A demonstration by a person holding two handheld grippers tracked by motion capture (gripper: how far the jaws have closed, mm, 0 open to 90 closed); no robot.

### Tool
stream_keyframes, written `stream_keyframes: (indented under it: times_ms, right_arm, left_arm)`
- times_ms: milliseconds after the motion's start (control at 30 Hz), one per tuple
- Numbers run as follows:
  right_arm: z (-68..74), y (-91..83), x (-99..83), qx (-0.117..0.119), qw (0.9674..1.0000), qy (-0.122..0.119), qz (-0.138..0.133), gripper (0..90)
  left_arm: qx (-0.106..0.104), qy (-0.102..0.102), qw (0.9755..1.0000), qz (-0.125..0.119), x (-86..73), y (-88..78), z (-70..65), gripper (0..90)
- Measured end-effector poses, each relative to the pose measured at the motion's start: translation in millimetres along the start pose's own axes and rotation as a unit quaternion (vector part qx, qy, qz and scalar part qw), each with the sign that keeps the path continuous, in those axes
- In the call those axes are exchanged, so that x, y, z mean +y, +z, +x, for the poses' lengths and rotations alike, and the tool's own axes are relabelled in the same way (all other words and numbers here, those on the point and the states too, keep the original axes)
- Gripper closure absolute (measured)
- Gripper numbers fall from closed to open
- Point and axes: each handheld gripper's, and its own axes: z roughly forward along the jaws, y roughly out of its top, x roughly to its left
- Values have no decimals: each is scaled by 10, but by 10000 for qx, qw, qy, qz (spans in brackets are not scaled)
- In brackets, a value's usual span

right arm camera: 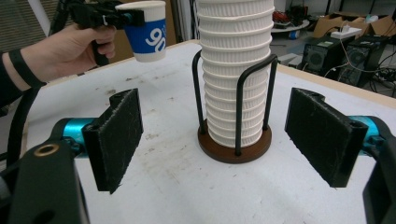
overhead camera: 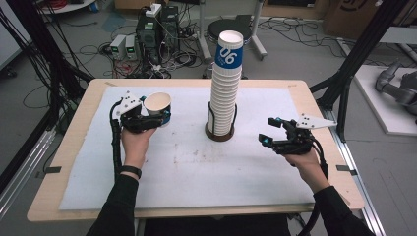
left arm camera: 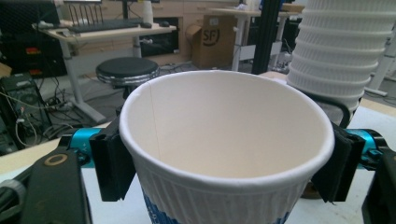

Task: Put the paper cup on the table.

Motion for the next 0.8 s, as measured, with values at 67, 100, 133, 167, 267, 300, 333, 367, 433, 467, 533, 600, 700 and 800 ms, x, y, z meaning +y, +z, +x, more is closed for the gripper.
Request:
stream_keyframes:
  times_ms: [67,100,133,167,267,300,333,367,433,467,533,600,700,800]
  right_arm:
    - [-1,-4,-1,3,10000,3,7,197]
    - [-1,-6,-2,2,10000,10,8,197]
    - [3,-11,-3,11,10000,24,13,197]
    - [3,-14,-5,9,10000,22,14,197]
    - [5,-28,-10,-10,10000,27,-1,197]
    - [8,-35,-12,-18,10000,34,3,197]
    - [7,-42,-14,-32,10000,31,-4,197]
    - [7,-45,-16,-31,10000,41,-4,197]
    - [3,-49,-23,-44,10000,40,5,197]
    - [2,-51,-28,-51,10000,37,11,197]
    - [1,-54,-35,-50,10000,60,29,197]
    - [-3,-56,-41,-55,10000,48,18,197]
    - [-1,-63,-48,-73,10000,58,36,197]
    - [4,-69,-58,-84,9999,42,45,197]
  left_arm:
    - [22,21,10000,70,-30,30,23,221]
    - [-1,4,10000,91,-44,44,32,221]
    - [-12,29,9999,127,-57,56,38,221]
    - [-29,56,9999,151,-72,70,43,221]
    - [8,120,9999,89,-151,96,61,222]
    - [33,88,9999,107,-189,106,83,223]
    - [45,42,9999,120,-210,110,98,223]
    - [26,8,9999,118,-232,116,120,223]
    - [51,-31,9999,84,-275,119,152,223]
    - [48,-54,9999,92,-296,124,168,223]
    - [37,-118,9999,94,-351,145,203,223]
    - [45,-139,9998,145,-393,173,220,223]
    - [89,-66,9997,232,-448,229,239,223]
    - [94,-110,9997,209,-495,269,267,223]
